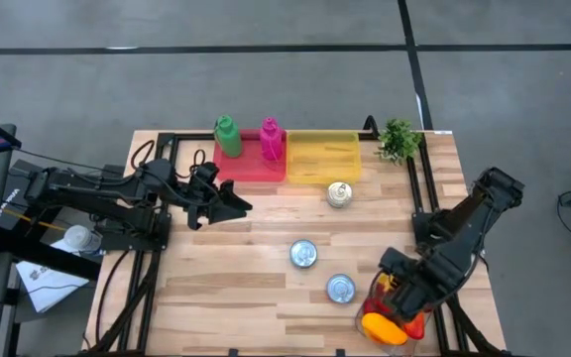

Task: Pick & Place Food Item
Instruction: Put the starfruit into the transparent bin, then put the blue tuna can into the yellow bin

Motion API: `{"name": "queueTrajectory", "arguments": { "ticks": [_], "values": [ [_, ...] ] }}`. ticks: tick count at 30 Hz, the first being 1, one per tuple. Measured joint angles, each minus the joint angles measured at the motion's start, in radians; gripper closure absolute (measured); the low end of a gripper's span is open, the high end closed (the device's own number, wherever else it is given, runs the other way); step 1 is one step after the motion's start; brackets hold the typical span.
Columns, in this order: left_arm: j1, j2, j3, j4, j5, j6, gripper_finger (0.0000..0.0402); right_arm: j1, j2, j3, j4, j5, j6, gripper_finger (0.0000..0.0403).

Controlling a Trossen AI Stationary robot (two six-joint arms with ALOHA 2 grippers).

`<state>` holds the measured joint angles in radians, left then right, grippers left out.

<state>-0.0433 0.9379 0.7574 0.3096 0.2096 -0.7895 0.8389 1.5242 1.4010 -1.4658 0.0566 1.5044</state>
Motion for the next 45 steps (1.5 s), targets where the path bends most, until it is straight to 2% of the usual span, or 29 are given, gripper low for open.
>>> {"name": "queueTrajectory", "arguments": {
  "ticks": [5,10,15,29,33,45],
  "values": [
    [0.0,0.0,0.0,0.0,0.0,0.0,0.0238,0.05,0.0,0.0,0.001,0.087,0.099,0.0381],
    [0.0,0.0,0.0,0.0,0.0,0.0,0.0238,0.096,0.0,-0.013,0.011,0.129,0.197,0.038],
    [0.0,0.0,0.0,0.0,0.0,0.0,0.0238,0.14,0.0,-0.073,0.058,0.119,0.281,0.038],
    [0.0,0.0,0.0,0.0,0.0,0.0,0.0238,0.142,-0.002,-0.11,0.113,0.099,0.287,0.0356],
    [0.0,0.0,0.0,0.0,0.0,0.0,0.0238,0.142,-0.001,-0.11,0.113,0.075,0.286,0.0327],
    [0.0,0.0,0.0,0.0,0.0,0.078,0.0238,0.142,0.001,-0.113,0.111,-0.011,0.303,0.0198]
  ]
}}
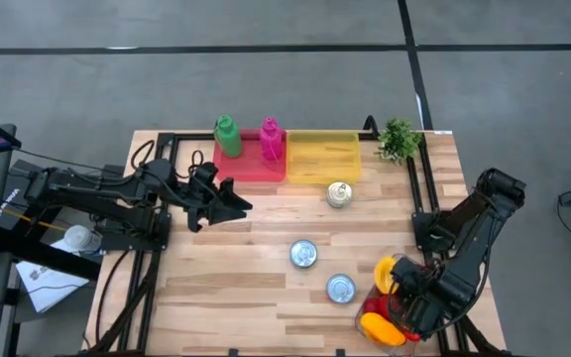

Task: Pick & Place Food Item
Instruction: Put the blue tuna can into the yellow bin

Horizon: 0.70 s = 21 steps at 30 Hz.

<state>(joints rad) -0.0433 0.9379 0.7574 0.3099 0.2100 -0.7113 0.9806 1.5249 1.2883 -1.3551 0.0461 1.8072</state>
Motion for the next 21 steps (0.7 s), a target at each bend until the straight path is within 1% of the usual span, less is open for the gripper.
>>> {"name": "queueTrajectory", "arguments": {
  "ticks": [4,6,8,10,14,16,19,21],
  "values": [
    [-0.001,0.011,0.0,-0.002,0.0,0.037,0.0238,0.0,0.0,0.001,0.013,-0.023,0.0,0.0174],
    [-0.012,0.016,0.0,-0.042,-0.002,0.074,0.0234,0.0,0.0,0.001,0.03,-0.024,0.0,0.0169],
    [-0.027,0.039,0.001,-0.055,-0.026,0.108,0.0225,0.0,0.0,0.008,0.04,-0.024,0.0,0.0169],
    [-0.048,0.061,-0.002,-0.098,-0.049,0.142,0.021,-0.002,-0.001,0.033,0.042,-0.023,-0.001,0.0169],
    [-0.092,0.138,0.0,-0.076,-0.064,0.202,0.0174,-0.015,-0.002,0.09,0.043,-0.021,-0.019,0.017],
    [-0.117,0.188,0.001,-0.038,-0.064,0.243,0.0155,-0.019,-0.002,0.116,0.044,-0.013,-0.027,0.017],
    [-0.13,0.256,-0.002,-0.029,-0.063,0.331,0.0131,-0.025,-0.002,0.136,0.049,0.026,-0.034,0.017],
    [-0.13,0.299,0.0,-0.006,-0.067,0.349,0.0118,-0.028,-0.002,0.139,0.048,0.059,-0.035,0.017]
  ]
}}
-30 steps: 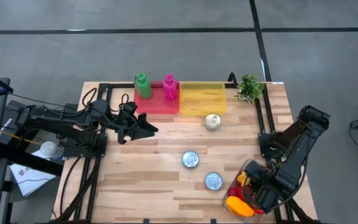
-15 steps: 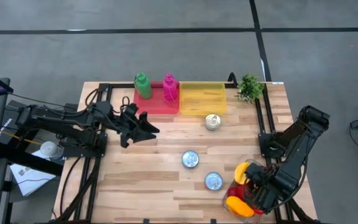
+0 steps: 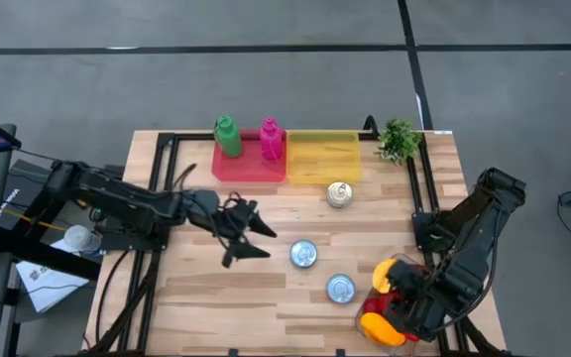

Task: Pick & Place Food Item
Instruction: Put the blue tuna can into the yellow bin

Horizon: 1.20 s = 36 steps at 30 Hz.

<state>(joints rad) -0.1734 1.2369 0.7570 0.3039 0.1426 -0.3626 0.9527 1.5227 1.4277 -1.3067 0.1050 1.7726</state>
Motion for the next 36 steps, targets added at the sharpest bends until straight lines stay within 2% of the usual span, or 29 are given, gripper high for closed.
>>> {"name": "queueTrajectory", "arguments": {
  "ticks": [7,15,18,22,36],
  "values": [
    [0.006,0.191,0.0,0.163,-0.017,0.153,0.0086,-0.008,0.0,0.0,0.003,0.057,-0.001,0.017],
    [0.023,0.43,0.0,0.315,-0.031,0.178,0.0069,-0.028,0.002,0.0,0.003,0.087,-0.002,0.0171],
    [0.021,0.504,0.0,0.346,-0.067,0.181,0.007,-0.038,0.002,0.0,0.004,0.088,-0.002,0.0171],
    [0.021,0.566,0.005,0.358,-0.134,0.183,0.0071,-0.047,0.002,0.0,0.01,0.088,-0.002,0.0171],
    [0.029,0.675,0.017,0.366,-0.225,0.173,0.0072,-0.053,0.002,0.0,0.011,0.182,-0.002,0.0171]
  ]
}}
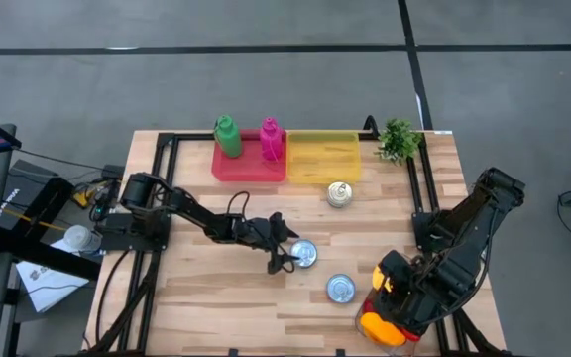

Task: Pick & Place Food Item
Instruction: Put the blue tuna can into the yellow bin

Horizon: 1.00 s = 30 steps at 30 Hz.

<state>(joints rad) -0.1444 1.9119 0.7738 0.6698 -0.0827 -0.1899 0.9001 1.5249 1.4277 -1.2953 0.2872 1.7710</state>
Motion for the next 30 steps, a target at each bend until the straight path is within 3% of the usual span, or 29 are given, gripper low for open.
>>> {"name": "queueTrajectory", "arguments": {
  "ticks": [5,9,16,20,30],
  "values": [
    [0.0,0.001,0.0,-0.01,0.001,-0.047,0.008,-0.023,0.0,0.0,0.002,0.073,0.017,0.0171],
    [0.0,0.001,0.0,-0.079,-0.04,-0.091,0.0092,-0.11,0.0,0.0,0.003,0.122,-0.01,0.0171],
    [-0.002,-0.005,0.003,-0.169,-0.093,-0.248,0.0118,-0.295,0.002,0.0,0.161,0.142,-0.293,0.0171],
    [-0.005,-0.004,0.003,-0.187,-0.094,-0.275,0.0141,-0.375,0.011,0.001,0.235,0.141,-0.324,0.0171],
    [-0.051,-0.005,-0.027,-0.205,-0.12,-0.321,0.0215,-0.49,0.21,-0.001,0.296,-0.018,-0.318,0.0171]
  ]
}}
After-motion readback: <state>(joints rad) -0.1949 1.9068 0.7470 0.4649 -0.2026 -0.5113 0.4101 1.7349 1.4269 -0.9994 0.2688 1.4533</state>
